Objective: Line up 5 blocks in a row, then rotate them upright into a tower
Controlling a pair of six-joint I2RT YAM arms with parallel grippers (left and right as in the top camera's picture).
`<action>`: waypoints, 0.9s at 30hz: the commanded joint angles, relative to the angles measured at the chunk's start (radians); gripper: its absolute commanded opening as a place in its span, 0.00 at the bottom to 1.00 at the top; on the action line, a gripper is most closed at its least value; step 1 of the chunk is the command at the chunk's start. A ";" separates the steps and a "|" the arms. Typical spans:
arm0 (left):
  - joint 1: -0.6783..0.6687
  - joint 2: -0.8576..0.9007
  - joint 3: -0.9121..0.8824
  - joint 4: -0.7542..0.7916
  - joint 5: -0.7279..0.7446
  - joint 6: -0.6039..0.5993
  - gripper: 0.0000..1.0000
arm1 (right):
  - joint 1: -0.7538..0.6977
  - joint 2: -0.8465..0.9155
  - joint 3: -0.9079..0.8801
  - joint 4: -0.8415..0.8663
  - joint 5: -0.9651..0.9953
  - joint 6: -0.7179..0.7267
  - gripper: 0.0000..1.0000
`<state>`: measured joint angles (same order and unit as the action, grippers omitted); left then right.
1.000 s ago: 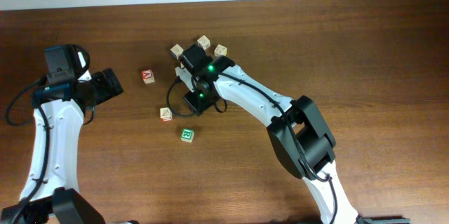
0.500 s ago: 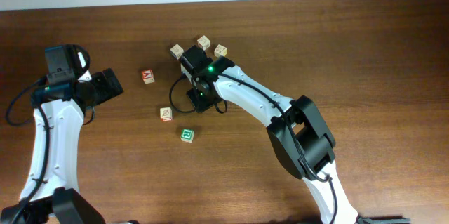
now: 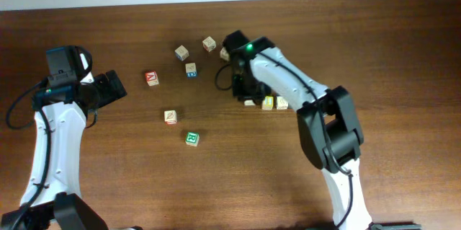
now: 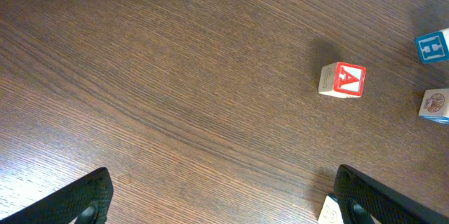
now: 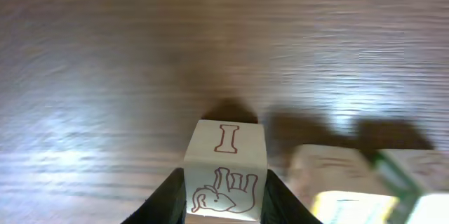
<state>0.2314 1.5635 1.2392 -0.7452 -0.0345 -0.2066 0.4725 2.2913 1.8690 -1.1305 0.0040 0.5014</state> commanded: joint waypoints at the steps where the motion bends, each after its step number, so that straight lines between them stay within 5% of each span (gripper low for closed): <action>1: 0.003 -0.003 0.013 -0.001 -0.007 -0.010 0.99 | -0.018 0.021 -0.019 -0.025 0.053 0.032 0.30; 15: 0.003 -0.003 0.013 -0.001 -0.007 -0.010 0.99 | -0.015 0.021 -0.019 -0.083 0.004 0.031 0.31; 20: 0.003 -0.003 0.013 -0.001 -0.007 -0.010 0.99 | -0.015 0.021 -0.019 -0.085 -0.004 0.031 0.49; 27: 0.003 -0.003 0.013 -0.001 -0.008 -0.010 0.99 | -0.015 0.021 0.021 -0.101 -0.008 0.023 0.50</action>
<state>0.2314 1.5635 1.2392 -0.7448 -0.0345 -0.2066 0.4561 2.2993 1.8549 -1.2167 -0.0006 0.5232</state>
